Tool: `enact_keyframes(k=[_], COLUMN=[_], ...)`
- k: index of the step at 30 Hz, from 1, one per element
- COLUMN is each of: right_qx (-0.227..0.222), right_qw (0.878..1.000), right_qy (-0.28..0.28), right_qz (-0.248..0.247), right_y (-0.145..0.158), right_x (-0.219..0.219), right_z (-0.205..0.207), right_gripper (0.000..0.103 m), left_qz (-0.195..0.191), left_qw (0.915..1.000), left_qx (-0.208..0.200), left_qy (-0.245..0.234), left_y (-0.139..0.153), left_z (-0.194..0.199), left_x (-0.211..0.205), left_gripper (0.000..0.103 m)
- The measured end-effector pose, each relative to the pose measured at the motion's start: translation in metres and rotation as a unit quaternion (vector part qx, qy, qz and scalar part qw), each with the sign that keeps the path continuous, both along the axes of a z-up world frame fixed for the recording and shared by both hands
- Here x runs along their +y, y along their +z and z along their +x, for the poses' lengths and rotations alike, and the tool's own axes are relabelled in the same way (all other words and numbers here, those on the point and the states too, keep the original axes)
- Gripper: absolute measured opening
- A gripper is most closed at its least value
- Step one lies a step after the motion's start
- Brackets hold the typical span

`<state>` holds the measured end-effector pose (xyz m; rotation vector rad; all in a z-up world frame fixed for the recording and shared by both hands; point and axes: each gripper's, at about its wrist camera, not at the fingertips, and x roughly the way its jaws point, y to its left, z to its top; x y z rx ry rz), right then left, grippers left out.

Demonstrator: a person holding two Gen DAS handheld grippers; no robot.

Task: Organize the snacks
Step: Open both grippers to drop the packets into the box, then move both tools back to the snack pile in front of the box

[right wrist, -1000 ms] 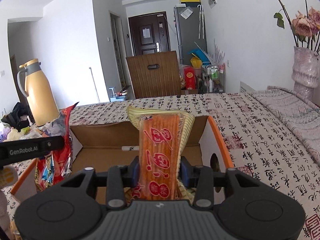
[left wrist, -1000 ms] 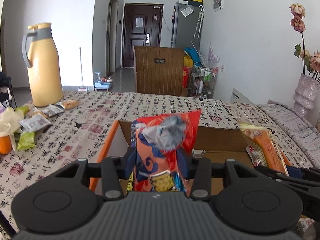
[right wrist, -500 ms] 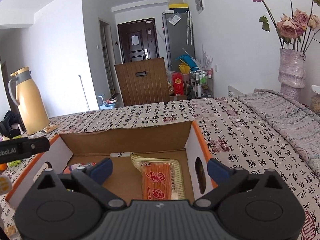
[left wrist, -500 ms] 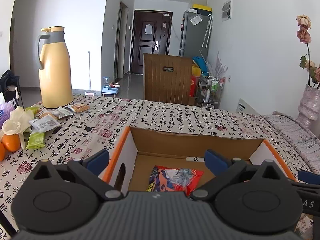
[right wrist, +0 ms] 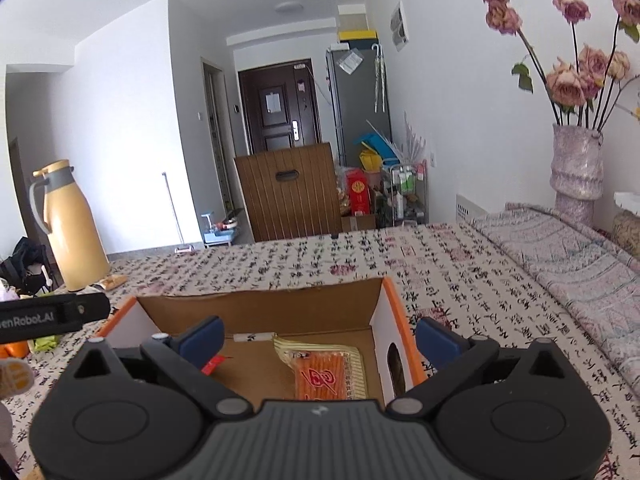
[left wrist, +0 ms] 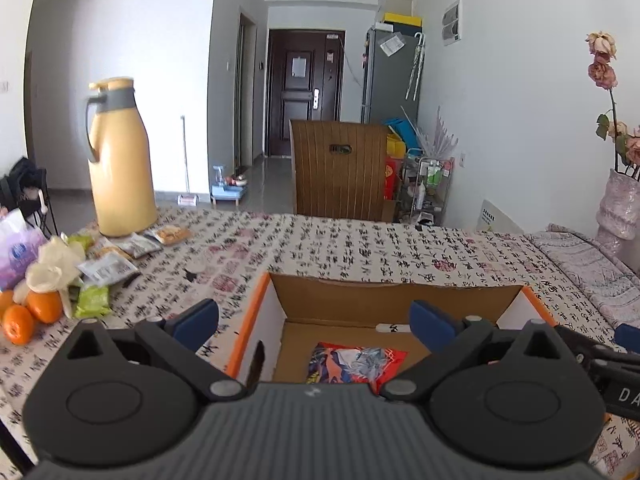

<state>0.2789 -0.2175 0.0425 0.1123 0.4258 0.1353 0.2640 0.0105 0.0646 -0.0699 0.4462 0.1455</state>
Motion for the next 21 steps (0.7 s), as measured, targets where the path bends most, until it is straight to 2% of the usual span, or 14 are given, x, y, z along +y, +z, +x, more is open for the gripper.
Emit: enact_keyframes(k=[10, 21], right_qx=[-0.006, 0.017], right_qw=[1.000, 1.000], right_qy=[0.009, 0.023], right_qz=[-0.005, -0.007], right_y=[0.006, -0.012], right_x=[-0.001, -0.007], right_z=[-0.046, -0.100], right_gripper=[0.103, 0.103], left_qz=[0.002, -0.016], left_qw=[0.9999, 0.9998], left_qx=[-0.010, 0.012], left_qy=[0.002, -0.005], left_y=[0.008, -0.019], left_z=[-0.051, -0.103], left_x=[0.008, 0.019], left_gripper=[0.103, 0.103])
